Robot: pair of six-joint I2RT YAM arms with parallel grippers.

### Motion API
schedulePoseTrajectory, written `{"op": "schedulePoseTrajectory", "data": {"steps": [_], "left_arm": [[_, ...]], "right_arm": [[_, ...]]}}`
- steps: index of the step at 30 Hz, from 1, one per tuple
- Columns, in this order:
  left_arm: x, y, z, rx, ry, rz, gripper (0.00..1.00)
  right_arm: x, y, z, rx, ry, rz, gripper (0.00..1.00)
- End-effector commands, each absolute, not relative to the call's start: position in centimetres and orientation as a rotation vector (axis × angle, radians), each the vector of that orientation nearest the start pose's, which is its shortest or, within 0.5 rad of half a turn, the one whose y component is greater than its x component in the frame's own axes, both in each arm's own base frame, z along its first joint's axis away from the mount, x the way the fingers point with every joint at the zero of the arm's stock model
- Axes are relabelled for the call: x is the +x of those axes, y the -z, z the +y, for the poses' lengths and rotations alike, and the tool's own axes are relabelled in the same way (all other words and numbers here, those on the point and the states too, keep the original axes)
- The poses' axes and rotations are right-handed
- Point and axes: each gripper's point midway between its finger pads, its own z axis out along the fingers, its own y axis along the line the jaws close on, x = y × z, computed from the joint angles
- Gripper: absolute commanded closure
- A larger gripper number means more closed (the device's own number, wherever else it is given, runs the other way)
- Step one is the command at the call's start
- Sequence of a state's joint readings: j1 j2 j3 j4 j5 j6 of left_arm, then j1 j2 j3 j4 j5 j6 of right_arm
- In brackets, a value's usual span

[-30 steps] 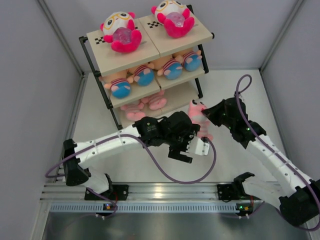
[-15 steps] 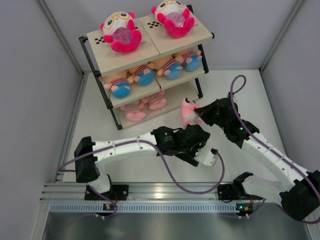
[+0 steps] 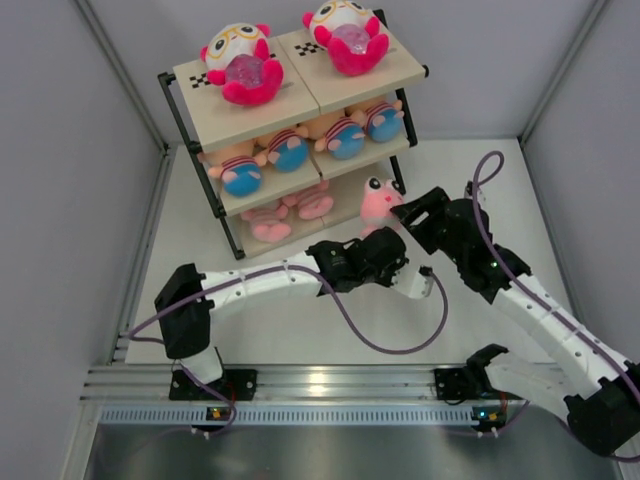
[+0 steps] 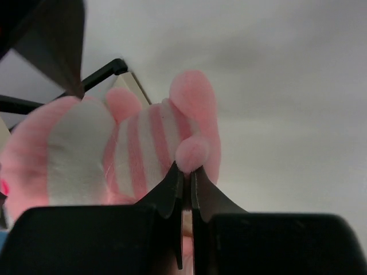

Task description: Place and organize the stuffed toys onto the shelf

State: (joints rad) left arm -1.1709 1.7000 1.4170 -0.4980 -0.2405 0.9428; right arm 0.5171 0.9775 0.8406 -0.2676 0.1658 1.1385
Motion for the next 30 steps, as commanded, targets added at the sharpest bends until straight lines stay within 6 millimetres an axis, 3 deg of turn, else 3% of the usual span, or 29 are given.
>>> {"op": "schedulePoseTrajectory", "data": {"steps": [1,6,9,12,16,20,24,28,30], "left_arm": [[28.0,-19.8,-39.8,1.774,-0.03,1.32,1.0],[31.5,-19.5,-39.9,1.683,0.069,1.346,1.0],[33.5,-18.2,-40.0,1.68,0.035,1.331,1.0],[34.6,-16.9,-40.1,1.722,-0.01,1.293,1.0],[35.1,-17.4,-40.6,1.72,-0.017,1.281,1.0],[32.5,-19.9,-43.4,1.698,0.187,1.311,1.0],[29.8,-20.5,-45.2,1.748,0.282,1.274,1.0],[32.5,-19.3,-45.0,1.809,0.126,1.195,1.0],[35.2,-19.2,-44.6,1.77,0.072,1.187,1.0]], "right_arm": [[30.3,-25.9,14.3,0.682,-0.758,1.917,0.24],[30.7,-24.5,7.3,0.726,-0.594,1.914,0.22],[30.4,-23.9,4.8,0.742,-0.497,1.904,0.22],[30.3,-23.6,4.1,0.728,-0.46,1.911,0.22],[30.7,-23.3,3.6,0.717,-0.428,1.922,0.22],[31.7,-23.0,3.5,0.723,-0.437,1.932,0.22],[32.6,-22.6,3.9,0.721,-0.461,1.956,0.22],[32.6,-22.7,3.9,0.698,-0.456,1.964,0.22],[32.3,-22.7,3.2,0.699,-0.422,1.965,0.22]]}}
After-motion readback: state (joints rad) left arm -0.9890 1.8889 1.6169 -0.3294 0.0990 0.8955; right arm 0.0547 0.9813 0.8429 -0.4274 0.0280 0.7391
